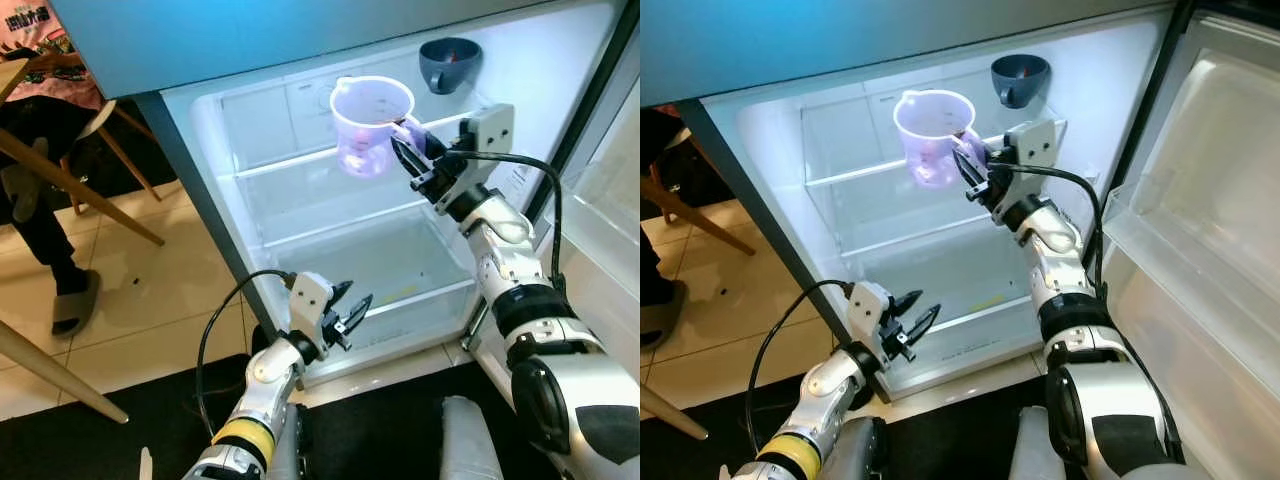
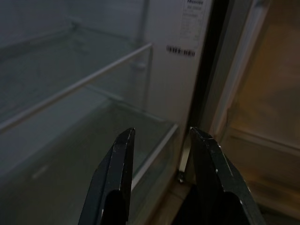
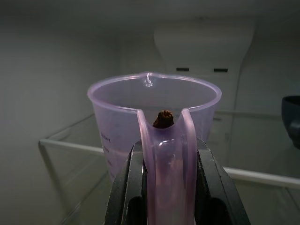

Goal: Restocking fridge

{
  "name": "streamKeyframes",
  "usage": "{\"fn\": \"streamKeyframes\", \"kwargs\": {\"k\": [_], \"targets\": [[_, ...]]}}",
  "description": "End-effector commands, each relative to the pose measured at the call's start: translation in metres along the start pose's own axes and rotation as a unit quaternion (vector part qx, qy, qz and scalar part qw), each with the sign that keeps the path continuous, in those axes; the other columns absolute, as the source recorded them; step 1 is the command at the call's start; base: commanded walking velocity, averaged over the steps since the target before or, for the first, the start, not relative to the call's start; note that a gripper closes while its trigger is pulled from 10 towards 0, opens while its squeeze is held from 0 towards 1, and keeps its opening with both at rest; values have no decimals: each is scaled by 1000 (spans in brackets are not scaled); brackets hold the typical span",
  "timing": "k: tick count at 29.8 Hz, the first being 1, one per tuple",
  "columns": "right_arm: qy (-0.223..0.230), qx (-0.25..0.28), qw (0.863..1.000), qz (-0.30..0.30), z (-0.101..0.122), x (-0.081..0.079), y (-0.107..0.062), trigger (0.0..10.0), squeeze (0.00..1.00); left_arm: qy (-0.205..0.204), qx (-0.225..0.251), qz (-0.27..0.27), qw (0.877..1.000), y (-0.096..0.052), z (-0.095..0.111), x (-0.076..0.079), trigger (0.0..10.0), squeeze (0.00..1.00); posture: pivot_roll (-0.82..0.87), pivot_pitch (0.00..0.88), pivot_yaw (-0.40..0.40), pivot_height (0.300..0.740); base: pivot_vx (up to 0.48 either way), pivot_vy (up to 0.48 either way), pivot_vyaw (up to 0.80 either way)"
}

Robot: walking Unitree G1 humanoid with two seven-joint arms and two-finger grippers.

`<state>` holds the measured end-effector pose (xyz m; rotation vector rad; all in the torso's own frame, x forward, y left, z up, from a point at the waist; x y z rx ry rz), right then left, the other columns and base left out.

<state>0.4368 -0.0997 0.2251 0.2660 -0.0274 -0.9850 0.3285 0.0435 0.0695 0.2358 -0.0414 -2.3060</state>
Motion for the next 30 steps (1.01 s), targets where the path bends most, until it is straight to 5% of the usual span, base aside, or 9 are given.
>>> {"fn": "streamKeyframes", "kwargs": {"k": [1, 20, 30], "targets": [[3, -2, 1000, -5, 0, -1, 4, 10000, 0, -12, -1, 4, 1000, 0, -1, 1, 10000, 0, -23, 48, 48, 567, 0, 0, 0], [-35, 1, 999, -16, 40, -11, 36, 10000, 0, -5, 44, 20, 999, 3, 21, 3, 10000, 0, -31, 89, 25, 567, 0, 0, 0], [-48, -34, 997, -51, 50, -9, 49, 10000, 0, 8, 55, 65, 996, 0, 29, -9, 10000, 0, -29, 104, 13, 567, 0, 0, 0]]}}
Point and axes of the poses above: a point about 5 cm out from each wrist's last joint towards the gripper, its own y axis pointing out of the wrist towards the gripper, its own z axis along the axis of the wrist's last joint, x = y × z, the point moved 5 cm from there along y, pointing out of the wrist towards the gripper, and after that the axes turned 8 degrees about y, right-handed, at the moved point
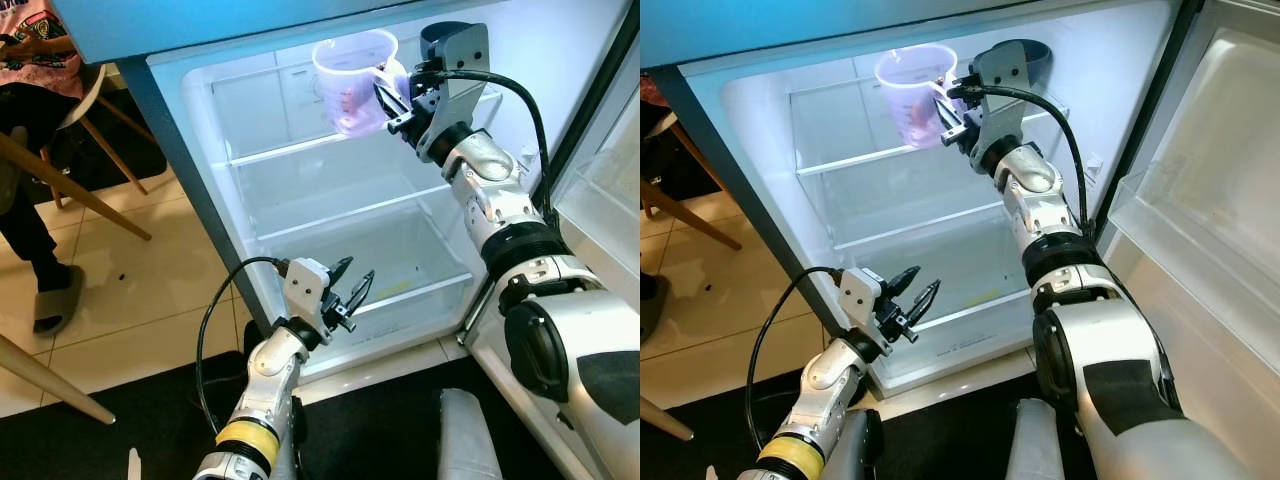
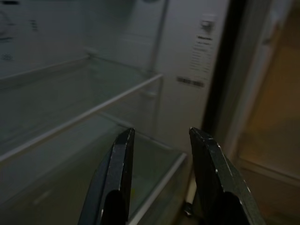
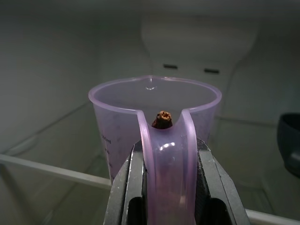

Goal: Restocking fridge

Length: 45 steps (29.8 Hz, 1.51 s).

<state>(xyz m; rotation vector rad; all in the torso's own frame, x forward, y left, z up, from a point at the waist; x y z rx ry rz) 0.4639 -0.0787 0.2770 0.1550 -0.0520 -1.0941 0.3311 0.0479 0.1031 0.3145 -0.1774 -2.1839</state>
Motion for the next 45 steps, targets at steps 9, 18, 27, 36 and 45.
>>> {"fn": "streamKeyframes", "kwargs": {"k": [9, 18, 27, 36, 45], "targets": [[-26, -5, 998, -52, 18, 9, 6, 10000, 0, -13, -3, 70, 997, 0, 3, -13, 10000, 0, -19, 117, 14, 567, 0, 0, 0], [-14, 2, 998, -63, 25, 9, 9, 10000, 0, -18, 2, 67, 998, 4, 6, -5, 10000, 0, -10, 126, 9, 567, 0, 0, 0], [25, 10, 997, -76, 26, 13, 9, 10000, 0, -11, 14, 74, 997, -4, 19, 0, 10000, 0, 34, 200, 11, 567, 0, 0, 0], [38, 50, 994, -92, 55, 23, 8, 10000, 0, 22, 49, 91, 994, -7, 54, -16, 10000, 0, 64, 291, 17, 567, 0, 0, 0], [22, 72, 992, -103, 76, 26, 8, 10000, 0, 27, 74, 88, 993, -5, 81, -12, 10000, 0, 99, 349, 29, 567, 0, 0, 0]]}}
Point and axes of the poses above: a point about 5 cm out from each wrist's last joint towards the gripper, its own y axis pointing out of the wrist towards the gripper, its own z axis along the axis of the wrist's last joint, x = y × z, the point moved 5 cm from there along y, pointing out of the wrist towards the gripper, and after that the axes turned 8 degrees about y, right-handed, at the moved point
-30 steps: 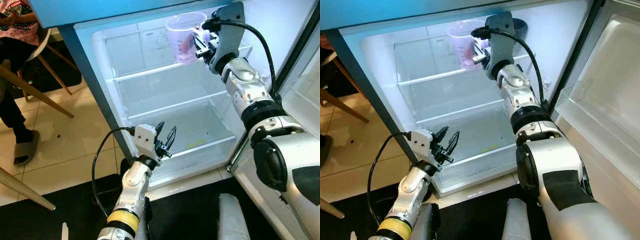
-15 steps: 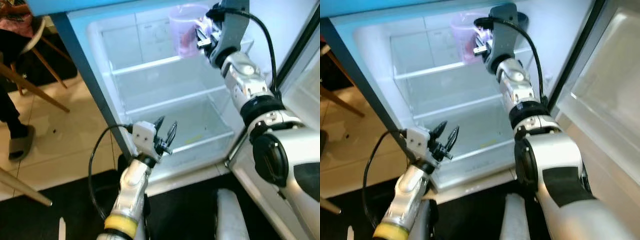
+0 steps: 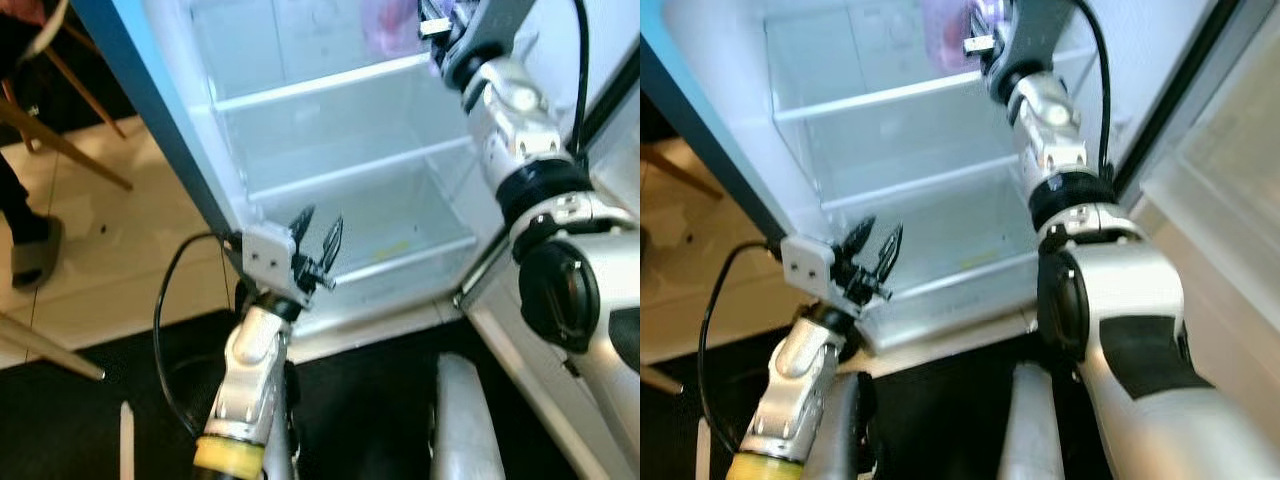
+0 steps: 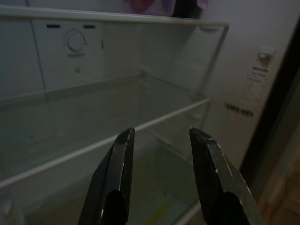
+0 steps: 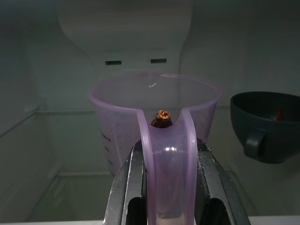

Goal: Restocking fridge

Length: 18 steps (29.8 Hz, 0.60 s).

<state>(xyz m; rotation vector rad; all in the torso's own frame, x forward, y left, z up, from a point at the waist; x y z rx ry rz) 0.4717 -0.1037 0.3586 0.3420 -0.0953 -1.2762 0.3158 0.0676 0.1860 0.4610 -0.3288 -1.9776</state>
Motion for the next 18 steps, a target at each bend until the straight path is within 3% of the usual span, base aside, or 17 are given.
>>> {"fn": "streamKeyframes", "kwargs": {"k": [1, 8, 9, 12, 13, 18], "targets": [[0, -14, 1000, -9, -6, 3, -1, 10000, 0, -13, -9, -2, 1000, -4, -2, 8, 10000, 0, 99, 349, 29, 567, 0, 0, 0], [-1, 10, 1000, -7, 13, -2, 3, 10000, 0, -16, -15, -5, 1000, -6, 7, 11, 10000, 0, 112, 364, 32, 567, 0, 0, 0], [-2, 25, 1000, -5, 23, -5, 5, 10000, 608, -18, -18, -5, 1000, -6, 9, 12, 10000, 0, 115, 368, 33, 567, 0, 0, 0], [-3, 36, 999, -3, 30, -8, 6, 10000, 608, -19, -20, -6, 1000, -6, 10, 12, 10000, 0, 115, 368, 33, 567, 0, 0, 0], [2, 42, 999, -6, 34, -9, 7, 10000, 1000, -20, -22, -6, 1000, -6, 10, 13, 10000, 0, 115, 362, 33, 567, 0, 0, 0], [7, 55, 998, -13, 43, -7, 7, 10000, 1000, -20, -25, -8, 999, -4, 11, 12, 10000, 0, 109, 353, 33, 567, 0, 0, 0]]}}
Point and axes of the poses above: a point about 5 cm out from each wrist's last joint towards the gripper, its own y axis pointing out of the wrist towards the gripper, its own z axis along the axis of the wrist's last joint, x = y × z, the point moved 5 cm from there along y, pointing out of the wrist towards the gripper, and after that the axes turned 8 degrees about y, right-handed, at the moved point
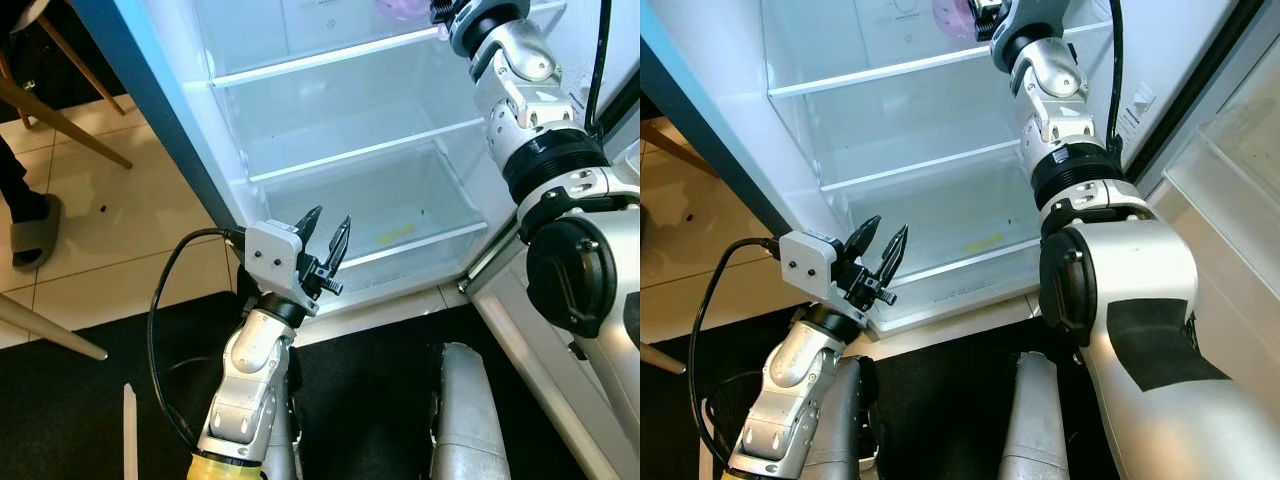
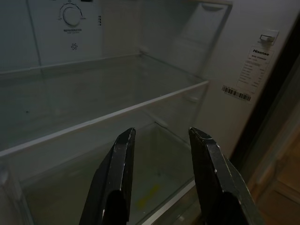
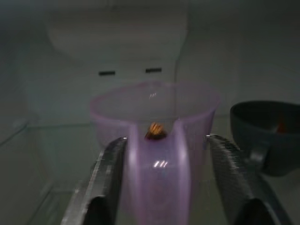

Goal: Restocking fridge

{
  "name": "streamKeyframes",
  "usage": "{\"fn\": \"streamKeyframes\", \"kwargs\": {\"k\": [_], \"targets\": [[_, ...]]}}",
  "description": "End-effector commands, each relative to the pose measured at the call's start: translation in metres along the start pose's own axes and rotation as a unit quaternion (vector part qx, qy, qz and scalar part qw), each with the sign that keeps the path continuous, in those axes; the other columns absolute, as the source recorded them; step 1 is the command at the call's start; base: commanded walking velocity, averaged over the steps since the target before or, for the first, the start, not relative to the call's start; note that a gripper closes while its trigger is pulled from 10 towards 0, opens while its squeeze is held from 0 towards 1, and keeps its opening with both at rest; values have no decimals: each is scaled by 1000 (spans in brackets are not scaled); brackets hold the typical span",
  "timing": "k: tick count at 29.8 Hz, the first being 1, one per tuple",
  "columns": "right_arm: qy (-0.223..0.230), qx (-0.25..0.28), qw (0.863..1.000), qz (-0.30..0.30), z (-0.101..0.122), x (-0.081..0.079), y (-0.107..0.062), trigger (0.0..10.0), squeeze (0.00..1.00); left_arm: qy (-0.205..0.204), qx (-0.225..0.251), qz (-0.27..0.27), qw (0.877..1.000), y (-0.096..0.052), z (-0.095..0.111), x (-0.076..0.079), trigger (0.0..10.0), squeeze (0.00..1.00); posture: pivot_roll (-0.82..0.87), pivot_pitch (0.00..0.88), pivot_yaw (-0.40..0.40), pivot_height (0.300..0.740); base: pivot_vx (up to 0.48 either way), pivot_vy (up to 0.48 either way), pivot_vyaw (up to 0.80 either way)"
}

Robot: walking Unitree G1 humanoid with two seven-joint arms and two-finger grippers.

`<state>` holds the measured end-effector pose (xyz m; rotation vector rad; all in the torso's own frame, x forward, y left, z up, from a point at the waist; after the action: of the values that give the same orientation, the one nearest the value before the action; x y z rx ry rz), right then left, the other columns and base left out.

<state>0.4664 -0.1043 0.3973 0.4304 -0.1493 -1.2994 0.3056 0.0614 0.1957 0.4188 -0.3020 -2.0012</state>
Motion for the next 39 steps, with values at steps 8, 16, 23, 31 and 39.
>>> {"fn": "streamKeyframes", "kwargs": {"k": [8, 16, 23, 31, 39], "targets": [[11, 12, 1000, 22, 4, 6, -3, 10000, 0, -14, -7, -5, 1000, 2, -4, 7, 10000, 0, 72, 329, 38, 567, 0, 0, 0], [21, 24, 997, 69, 5, 18, -12, 10000, 0, -22, -6, -13, 1000, 6, -7, 9, 10000, 0, 43, 302, 46, 567, 0, 0, 0], [14, 32, 993, 110, -5, 19, -22, 10000, 0, -23, 0, -19, 1000, 11, -6, 10, 10000, 0, 25, 281, 57, 567, 0, 0, 0], [23, 38, 990, 131, -12, 18, -28, 10000, 0, -26, 4, -25, 999, 14, -6, 12, 10000, 0, 20, 271, 62, 567, 0, 0, 0], [47, 66, 983, 167, -9, 14, -38, 3098, 0, -26, 7, -28, 999, 15, -6, 12, 10000, 0, 14, 262, 62, 567, 0, 0, 0]]}}
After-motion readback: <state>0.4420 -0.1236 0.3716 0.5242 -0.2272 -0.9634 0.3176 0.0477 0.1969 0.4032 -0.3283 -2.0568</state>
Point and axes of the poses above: a point about 5 cm out from each wrist's last joint towards the gripper, its own y axis pointing out of the wrist towards the gripper, its own z axis along the axis of the wrist's last joint, x = y × z, the point moved 5 cm from there along y, pointing out of the wrist towards the gripper, and after that the axes turned 8 degrees about y, right-handed, at the moved point
